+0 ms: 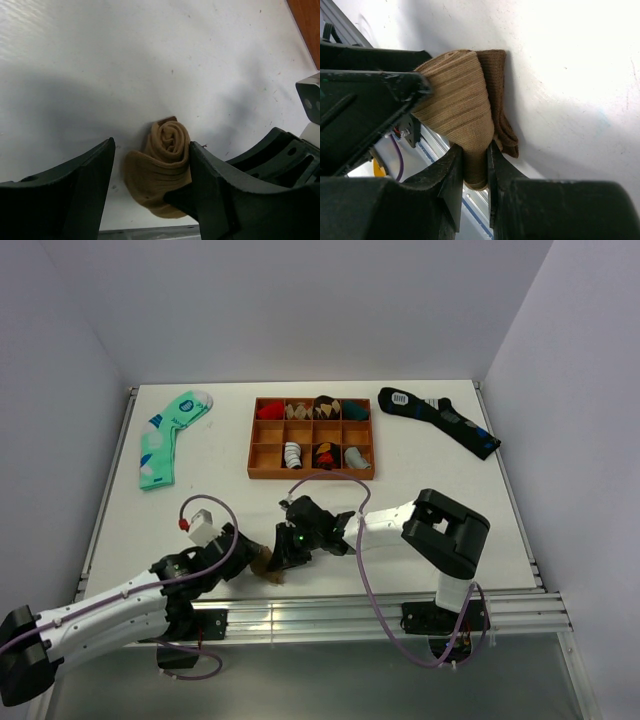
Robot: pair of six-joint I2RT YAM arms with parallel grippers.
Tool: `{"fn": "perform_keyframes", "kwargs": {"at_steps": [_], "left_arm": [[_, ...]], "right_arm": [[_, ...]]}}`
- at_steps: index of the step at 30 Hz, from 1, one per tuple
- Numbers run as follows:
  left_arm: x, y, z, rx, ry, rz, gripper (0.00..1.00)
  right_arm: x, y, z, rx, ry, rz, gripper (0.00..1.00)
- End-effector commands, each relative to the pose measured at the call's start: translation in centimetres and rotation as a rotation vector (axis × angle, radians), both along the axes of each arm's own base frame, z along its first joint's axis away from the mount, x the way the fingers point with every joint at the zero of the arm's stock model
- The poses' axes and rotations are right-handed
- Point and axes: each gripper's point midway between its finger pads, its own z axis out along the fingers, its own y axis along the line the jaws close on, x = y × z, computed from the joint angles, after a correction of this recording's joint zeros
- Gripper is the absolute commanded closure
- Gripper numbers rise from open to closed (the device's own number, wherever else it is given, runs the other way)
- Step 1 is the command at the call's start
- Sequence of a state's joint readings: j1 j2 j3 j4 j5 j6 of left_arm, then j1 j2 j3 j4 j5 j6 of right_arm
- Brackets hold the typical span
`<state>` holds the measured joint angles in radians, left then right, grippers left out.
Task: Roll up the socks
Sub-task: Pick up the sock at the center of the board.
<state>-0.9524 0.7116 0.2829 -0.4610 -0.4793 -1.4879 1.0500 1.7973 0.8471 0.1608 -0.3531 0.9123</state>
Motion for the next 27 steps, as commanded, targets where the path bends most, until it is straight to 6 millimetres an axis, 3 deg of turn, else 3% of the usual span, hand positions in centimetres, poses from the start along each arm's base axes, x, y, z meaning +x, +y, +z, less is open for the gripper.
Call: {"fn": "perform_keyframes", "kwargs": {"at_steps": [1, 5, 14, 22, 27], "left_arm": [[-0.2, 1.1, 1.3, 0.014, 0.002, 0.029, 0.34], [-0.8, 0.7, 2.1, -0.034, 0.011, 0.013, 0.35], [-0.9, -2.2, 3.3, -0.140, 0.021, -0.018, 0.37], [-1.7, -3.9, 3.0, -0.159, 0.041, -0.042, 0.36], [-1.8, -4.0, 1.8, -0.132, 0.062, -0.035, 0.36]], "right_arm": [[-1.1, -7.5, -8.1, -0.365, 0.041, -0.062, 1.00], [-1.1, -7.7, -8.2, -0.376, 0.033, -0.066, 1.00], [-0.8, -7.8, -8.2, -0.387, 0.025, -0.072, 1.00], [-0.7, -7.7, -8.2, -0.391, 0.022, -0.071, 1.00], [-0.9, -7.6, -8.1, -0.384, 0.025, -0.062, 1.00]]}}
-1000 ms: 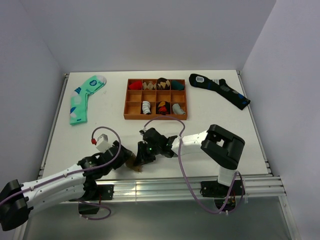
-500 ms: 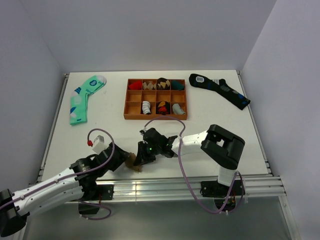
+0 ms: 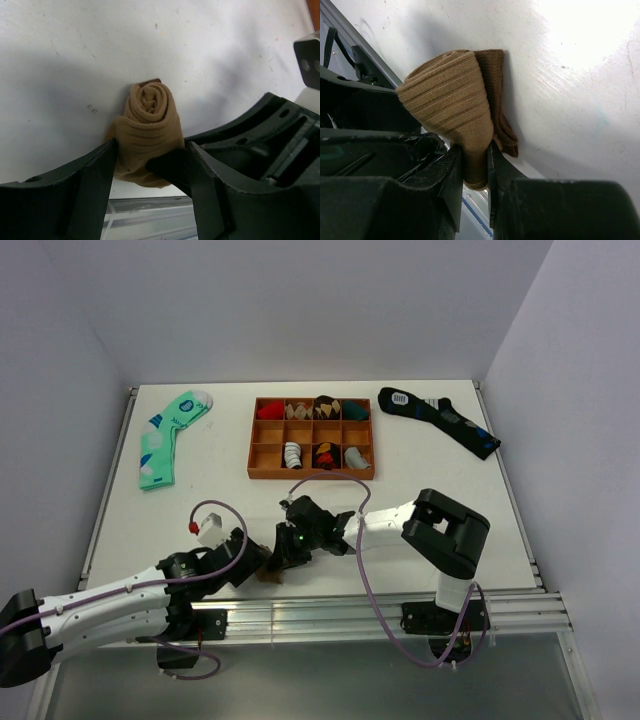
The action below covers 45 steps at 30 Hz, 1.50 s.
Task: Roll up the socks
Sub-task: Pick up the sock at the center of the board.
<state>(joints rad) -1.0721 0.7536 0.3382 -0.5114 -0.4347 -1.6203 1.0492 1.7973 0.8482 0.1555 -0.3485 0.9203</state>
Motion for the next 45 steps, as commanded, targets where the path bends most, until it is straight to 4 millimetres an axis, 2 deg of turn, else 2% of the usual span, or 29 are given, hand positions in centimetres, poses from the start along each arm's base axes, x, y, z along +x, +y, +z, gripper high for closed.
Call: {"fn": "perform_keyframes", "kwargs": {"at_steps": [1, 9, 12, 17, 20, 24, 28, 33, 42, 45], "left_arm": [[0.6, -1.2, 0.9, -0.053, -0.016, 0.022, 0.36], [0.7, -0.7, -0.5, -0.005, 0.002, 0.049, 0.35], [1.1, -0.4, 0.8, 0.010, -0.025, 0.053, 0.35], [1.2, 0.9, 4.4, 0.042, -0.065, 0.048, 0.33], [0.5, 1.1, 4.5, 0.059, -0.033, 0.019, 0.33], [0.0, 0.3, 3.9, 0.016, -0.002, 0.003, 0.33], [-0.5, 0.3, 3.2, 0.007, 0.020, -0.001, 0.33], [-0.6, 0.4, 4.1, -0.023, 0.007, -0.002, 0.33], [-0.9, -1.0, 5.0, -0.090, 0.005, -0.051, 0.33], [-1.0, -1.3, 4.5, -0.092, 0.018, -0.053, 0.33]], "right_arm": [[-0.9, -7.6, -8.1, -0.379, 0.022, -0.053, 1.00], [-1.2, -7.6, -8.3, -0.381, 0.035, -0.043, 1.00], [-1.3, -7.7, -8.5, -0.383, 0.040, -0.040, 1.00], [-1.4, -7.7, -8.7, -0.379, 0.046, -0.041, 1.00], [-1.5, -7.7, -8.9, -0.381, 0.050, -0.043, 1.00], [-1.5, -7.7, -9.0, -0.380, 0.051, -0.047, 1.00], [-1.6, -7.8, -9.1, -0.382, 0.053, -0.043, 1.00], [-1.7, -7.9, -9.2, -0.382, 0.056, -0.041, 1.00], [-1.9, -8.2, -9.5, -0.387, 0.062, -0.039, 1.00], [-1.9, -8.1, -9.5, -0.386, 0.061, -0.039, 1.00]]}}
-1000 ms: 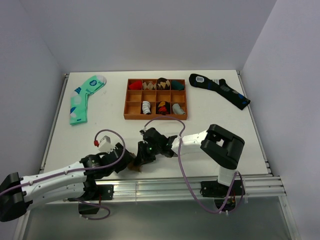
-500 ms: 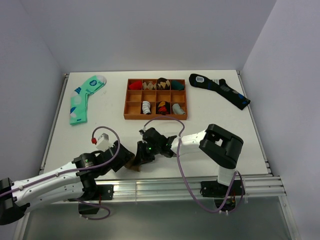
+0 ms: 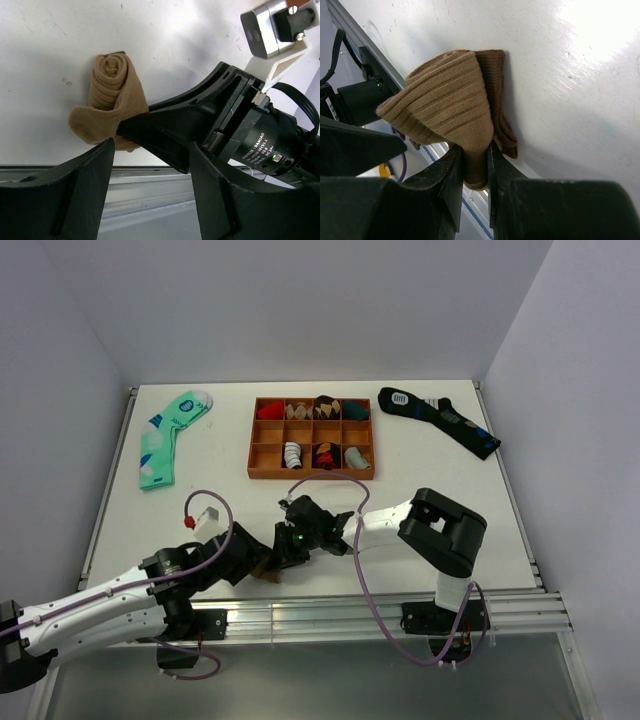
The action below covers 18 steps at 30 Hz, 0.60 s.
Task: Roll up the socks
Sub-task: Pick up the sock at the center of the board.
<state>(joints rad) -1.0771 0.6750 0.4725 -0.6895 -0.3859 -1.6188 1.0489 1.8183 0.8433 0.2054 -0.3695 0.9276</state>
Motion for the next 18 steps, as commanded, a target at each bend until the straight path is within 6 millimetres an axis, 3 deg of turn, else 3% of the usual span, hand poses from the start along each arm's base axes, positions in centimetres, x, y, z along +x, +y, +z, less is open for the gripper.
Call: {"fn": "perform_keyframes", "kwargs": {"at_steps": [1, 6, 18], "left_arm": [[-0.1, -1.1, -0.4, -0.036, 0.015, -0.019, 0.33], [0.2, -1.9, -1.7, -0.059, 0.030, 0.001, 0.33], [0.7, 0.5, -3.6, 0.061, 0.034, 0.081, 0.34]], "right_arm": [[-1.8, -8.6, -9.3, -0.415, 0.053, -0.046, 1.00], [-2.0, -8.8, -9.6, -0.417, 0.059, -0.047, 1.00], [-2.1, -8.7, -9.9, -0.418, 0.066, -0.034, 1.00]]}}
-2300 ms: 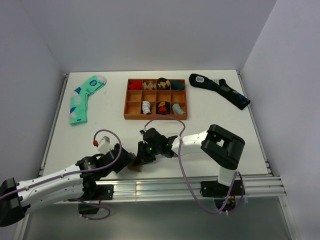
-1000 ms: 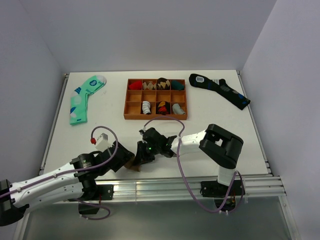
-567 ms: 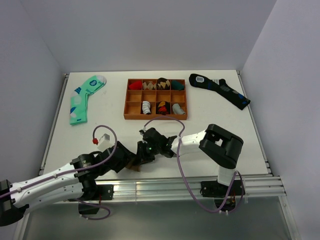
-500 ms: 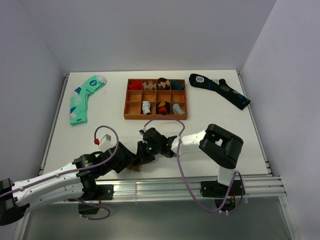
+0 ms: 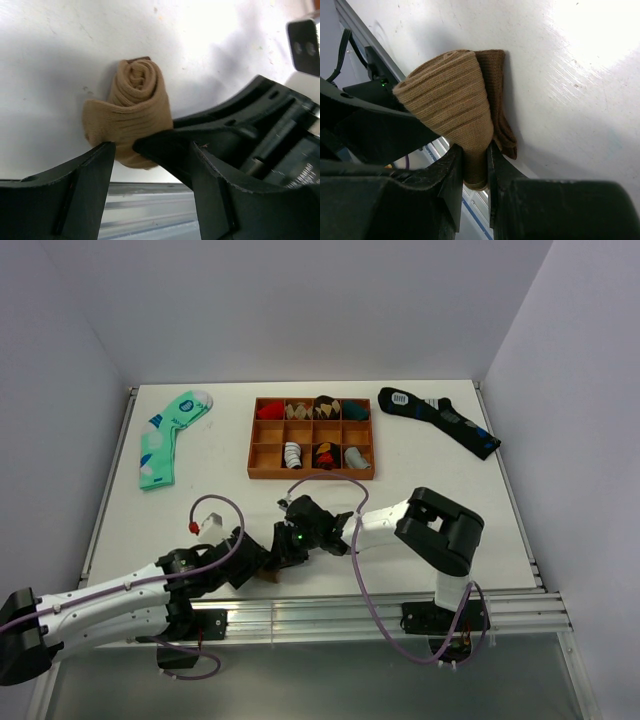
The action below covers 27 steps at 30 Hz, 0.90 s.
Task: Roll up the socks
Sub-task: Pick up the sock at the center of the board.
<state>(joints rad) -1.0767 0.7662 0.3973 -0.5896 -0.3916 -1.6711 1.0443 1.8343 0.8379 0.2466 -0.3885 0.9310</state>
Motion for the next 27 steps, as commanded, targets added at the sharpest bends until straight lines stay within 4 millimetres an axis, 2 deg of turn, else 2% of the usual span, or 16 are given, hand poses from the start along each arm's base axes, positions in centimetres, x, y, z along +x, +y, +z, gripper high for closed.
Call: {"fn": "perform_keyframes", "kwargs": {"at_steps": [1, 9, 10, 15, 27], "left_arm": [[0.5, 0.9, -0.8, 0.055, -0.002, 0.046, 0.34], [0.8, 1.7, -1.2, 0.068, -0.025, 0.075, 0.33], [0.9, 1.8, -1.5, 0.085, -0.023, 0.075, 0.33], [0.9, 1.9, -2.8, 0.118, 0.000, 0.076, 0.33], [1.3, 2.2, -4.4, 0.122, 0.018, 0.115, 0.33]], "right_arm": [[-2.2, -9.2, -9.8, -0.446, 0.062, -0.041, 1.00], [-2.6, -9.6, -10.1, -0.451, 0.071, -0.035, 1.00], [-2.4, -9.1, -9.8, -0.428, 0.061, -0.034, 1.00], [-2.4, -9.1, -9.7, -0.421, 0.055, -0.024, 1.00], [-2.9, -8.7, -9.1, -0.359, 0.050, 0.000, 1.00]]}}
